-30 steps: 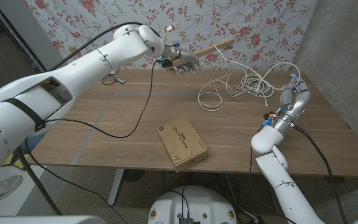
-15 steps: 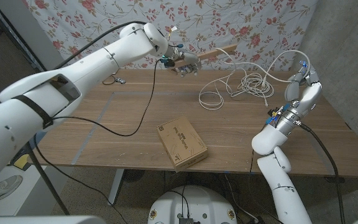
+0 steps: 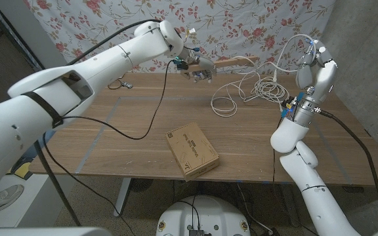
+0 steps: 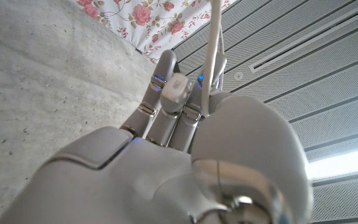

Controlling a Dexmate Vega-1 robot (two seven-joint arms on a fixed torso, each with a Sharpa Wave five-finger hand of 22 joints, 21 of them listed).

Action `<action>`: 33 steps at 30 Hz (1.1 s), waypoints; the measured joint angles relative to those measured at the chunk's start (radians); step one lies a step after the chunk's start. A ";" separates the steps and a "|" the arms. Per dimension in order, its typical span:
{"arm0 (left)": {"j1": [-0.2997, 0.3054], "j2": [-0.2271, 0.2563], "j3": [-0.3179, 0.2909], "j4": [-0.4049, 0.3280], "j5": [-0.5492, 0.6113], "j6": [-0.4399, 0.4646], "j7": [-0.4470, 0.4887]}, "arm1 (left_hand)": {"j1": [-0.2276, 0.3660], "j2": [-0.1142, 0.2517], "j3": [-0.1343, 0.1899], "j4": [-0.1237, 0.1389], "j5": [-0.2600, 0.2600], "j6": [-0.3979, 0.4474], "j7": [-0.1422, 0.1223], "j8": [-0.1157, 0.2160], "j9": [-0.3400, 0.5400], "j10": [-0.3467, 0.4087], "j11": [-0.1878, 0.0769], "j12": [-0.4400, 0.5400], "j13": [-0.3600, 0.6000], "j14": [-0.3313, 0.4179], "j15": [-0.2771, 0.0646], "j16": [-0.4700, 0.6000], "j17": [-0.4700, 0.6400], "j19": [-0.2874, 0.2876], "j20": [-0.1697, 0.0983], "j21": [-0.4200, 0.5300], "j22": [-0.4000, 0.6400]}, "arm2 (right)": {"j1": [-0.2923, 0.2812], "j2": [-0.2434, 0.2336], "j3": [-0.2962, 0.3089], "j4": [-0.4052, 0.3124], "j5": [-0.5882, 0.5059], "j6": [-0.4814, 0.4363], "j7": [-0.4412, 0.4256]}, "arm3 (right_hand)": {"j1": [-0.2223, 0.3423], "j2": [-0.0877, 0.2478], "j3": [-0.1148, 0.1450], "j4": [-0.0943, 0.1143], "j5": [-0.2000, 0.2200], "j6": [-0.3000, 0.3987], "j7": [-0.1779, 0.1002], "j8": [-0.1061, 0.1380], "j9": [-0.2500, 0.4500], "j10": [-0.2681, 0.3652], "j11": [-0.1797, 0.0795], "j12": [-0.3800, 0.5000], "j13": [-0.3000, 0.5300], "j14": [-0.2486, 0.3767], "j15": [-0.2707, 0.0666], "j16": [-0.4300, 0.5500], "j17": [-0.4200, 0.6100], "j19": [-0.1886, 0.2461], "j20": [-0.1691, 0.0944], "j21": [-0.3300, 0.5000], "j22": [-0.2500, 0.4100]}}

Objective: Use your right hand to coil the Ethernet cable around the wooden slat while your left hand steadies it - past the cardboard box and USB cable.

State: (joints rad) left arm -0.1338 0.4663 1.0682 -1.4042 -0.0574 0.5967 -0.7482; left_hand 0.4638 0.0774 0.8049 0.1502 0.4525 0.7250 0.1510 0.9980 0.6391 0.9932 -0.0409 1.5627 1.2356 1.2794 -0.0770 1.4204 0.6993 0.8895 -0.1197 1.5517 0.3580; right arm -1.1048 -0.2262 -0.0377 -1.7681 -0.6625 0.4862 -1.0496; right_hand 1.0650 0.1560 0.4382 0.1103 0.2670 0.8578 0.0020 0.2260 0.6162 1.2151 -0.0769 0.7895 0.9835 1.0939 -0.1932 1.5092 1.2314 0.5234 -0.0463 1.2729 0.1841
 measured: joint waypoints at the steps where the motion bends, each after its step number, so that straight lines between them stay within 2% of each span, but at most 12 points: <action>1: 0.000 0.000 0.000 0.000 0.002 0.000 -0.001 | 0.000 0.000 0.000 0.000 0.000 0.000 0.000 0.000 0.000 0.000 0.000 0.000 0.000 0.000 0.000 0.000 0.000 0.000 0.000 0.000 -0.001 | 0.007 -0.022 -0.011 -0.016 0.010 -0.008 0.016 | 0.000 0.000 0.001 0.000 0.000 0.000 0.000 0.000 0.000 0.000 0.000 0.000 -0.003 0.000 0.000 0.000 0.000 0.000 0.000 0.000 0.000; 7: -0.014 -0.030 0.016 0.035 0.028 -0.022 -0.020 | 0.000 0.000 0.000 0.000 0.000 0.000 0.000 0.000 0.000 0.000 0.000 0.000 0.000 0.000 0.000 0.000 0.000 -0.001 0.000 0.000 0.001 | 0.032 -0.082 -0.042 -0.056 0.038 -0.032 0.070 | 0.000 0.000 0.003 0.002 -0.005 0.000 0.000 -0.001 0.000 0.002 -0.002 0.000 0.000 0.005 0.002 0.000 0.000 0.005 -0.005 0.000 -0.001; 13: -0.033 -0.074 0.033 0.100 0.047 -0.061 -0.044 | 0.000 0.000 0.000 0.000 0.000 0.000 0.000 0.000 -0.005 0.000 0.000 0.000 0.000 0.000 0.000 0.000 0.000 -0.004 0.004 0.000 0.002 | 0.071 -0.136 -0.071 -0.083 0.086 -0.049 0.161 | 0.008 -0.005 0.004 0.003 -0.005 0.000 0.000 0.000 0.003 0.000 -0.004 0.000 -0.001 0.007 0.000 0.000 0.000 0.005 -0.005 0.000 -0.003; 18: -0.045 -0.102 0.043 0.149 0.057 -0.109 -0.067 | 0.000 0.000 -0.003 0.003 0.000 0.000 0.000 0.000 -0.014 0.000 0.000 0.000 0.000 0.000 0.000 0.000 0.000 -0.006 0.001 0.000 0.002 | 0.127 -0.175 -0.100 -0.085 0.135 -0.050 0.238 | 0.008 -0.005 0.011 0.002 -0.005 0.000 0.000 0.000 0.003 0.000 -0.004 0.000 -0.001 0.009 0.002 0.000 0.000 0.005 -0.005 0.000 -0.003; 24: -0.058 -0.131 0.052 0.211 0.060 -0.183 -0.101 | 0.001 -0.001 -0.006 0.006 0.000 0.000 0.000 0.000 -0.019 0.000 0.000 0.000 0.000 0.000 0.000 0.000 -0.004 -0.013 0.005 0.000 -0.001 | 0.198 -0.202 -0.131 -0.045 0.179 -0.038 0.298 | 0.008 -0.005 0.011 0.002 -0.005 0.000 0.000 0.000 0.007 0.000 -0.004 0.000 0.005 0.009 0.002 0.000 0.000 0.005 -0.005 0.000 -0.003; 30: -0.078 -0.164 0.063 0.304 0.056 -0.294 -0.150 | 0.006 -0.006 -0.006 0.005 0.000 -0.001 -0.001 0.000 -0.019 0.000 0.000 -0.001 0.000 0.000 0.000 -0.007 -0.009 -0.019 0.010 0.000 -0.001 | 0.273 -0.218 -0.162 0.014 0.217 -0.027 0.355 | 0.008 -0.005 0.011 0.002 -0.005 0.000 0.000 0.000 0.008 0.000 -0.004 0.000 0.005 0.009 0.002 0.000 0.000 0.005 -0.005 0.000 -0.003; 33: -0.081 -0.167 0.064 0.314 0.053 -0.331 -0.167 | 0.006 -0.006 -0.010 0.001 0.000 -0.004 -0.004 -0.001 -0.023 -0.004 -0.004 -0.001 0.000 -0.005 -0.005 -0.008 -0.009 -0.022 0.007 0.000 -0.002 | 0.303 -0.221 -0.175 0.042 0.224 -0.027 0.363 | 0.008 -0.005 0.011 0.002 -0.005 0.000 0.000 -0.001 0.008 0.000 -0.004 0.000 0.004 0.009 0.002 0.000 0.000 0.005 -0.005 0.000 -0.003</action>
State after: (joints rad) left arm -0.2146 0.2992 1.1325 -1.0904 -0.0043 0.2659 -0.9150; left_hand 0.4696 0.0717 0.7951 0.1516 0.4525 0.7208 0.1468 0.9973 0.6160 0.9894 -0.0447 1.5620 1.2356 1.2745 -0.0820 1.4122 0.6900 0.8675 -0.1127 1.5518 0.3556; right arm -0.8014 -0.4474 -0.2128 -1.7262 -0.4387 0.4595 -0.6865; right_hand 1.0732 0.1507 0.4490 0.1119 0.2615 0.8579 0.0020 0.2255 0.6238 1.2149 -0.0809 0.7895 0.9872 1.1026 -0.1914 1.5091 1.2314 0.5283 -0.0511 1.2728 0.1814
